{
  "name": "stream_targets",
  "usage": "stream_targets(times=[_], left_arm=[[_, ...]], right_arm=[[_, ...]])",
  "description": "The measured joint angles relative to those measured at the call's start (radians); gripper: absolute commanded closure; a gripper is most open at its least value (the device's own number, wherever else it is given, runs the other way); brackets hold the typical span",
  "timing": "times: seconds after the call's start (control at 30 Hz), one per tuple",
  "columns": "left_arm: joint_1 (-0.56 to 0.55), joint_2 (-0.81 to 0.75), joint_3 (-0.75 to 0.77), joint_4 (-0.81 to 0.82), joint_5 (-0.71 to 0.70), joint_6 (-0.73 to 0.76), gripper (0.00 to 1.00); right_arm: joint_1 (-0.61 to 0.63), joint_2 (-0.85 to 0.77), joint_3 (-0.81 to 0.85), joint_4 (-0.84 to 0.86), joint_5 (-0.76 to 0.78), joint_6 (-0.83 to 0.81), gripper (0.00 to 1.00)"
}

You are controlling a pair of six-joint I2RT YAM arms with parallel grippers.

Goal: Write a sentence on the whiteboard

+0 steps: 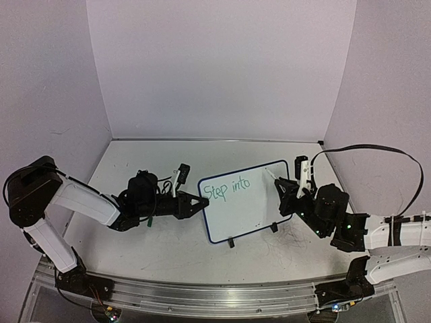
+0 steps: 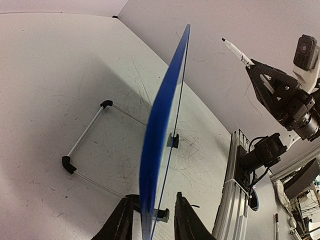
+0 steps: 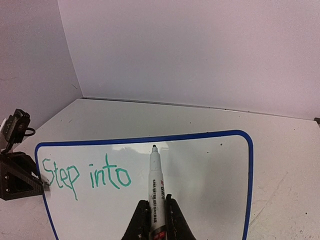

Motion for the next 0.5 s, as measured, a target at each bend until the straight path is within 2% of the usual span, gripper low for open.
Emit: stream_targets(times=[0.2, 0.33, 0.5], left_arm=[[0.0, 0.0, 0.0, -0.013, 0.0, 0.0, 0.72], [0.0, 0.0, 0.0, -0.013, 0.0, 0.0, 0.82], [0.0, 0.005, 0.0, -0.013, -0.004, 0.001, 0.85]], right_arm=[[0.0, 0.004, 0.0, 0.006, -0.015, -0.002, 1.0], [0.0, 0.003, 0.0, -0.001, -0.024, -0.002, 1.0], [0.0, 0.005, 0.002, -0.069, -0.026, 0.009, 1.0]])
